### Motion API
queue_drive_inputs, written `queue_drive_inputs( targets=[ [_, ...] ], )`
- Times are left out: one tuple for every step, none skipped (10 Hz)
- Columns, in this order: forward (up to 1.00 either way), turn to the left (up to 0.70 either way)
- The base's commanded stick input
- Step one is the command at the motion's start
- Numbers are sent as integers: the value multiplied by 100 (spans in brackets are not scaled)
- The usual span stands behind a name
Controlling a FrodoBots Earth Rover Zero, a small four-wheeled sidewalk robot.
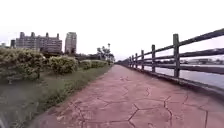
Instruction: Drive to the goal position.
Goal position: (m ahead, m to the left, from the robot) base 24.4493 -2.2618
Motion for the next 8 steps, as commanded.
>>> queue_drive_inputs(
  targets=[
    [100,0],
    [100,0],
    [100,0],
    [100,0],
    [100,0],
    [100,0],
    [100,0],
    [100,0]
  ],
)
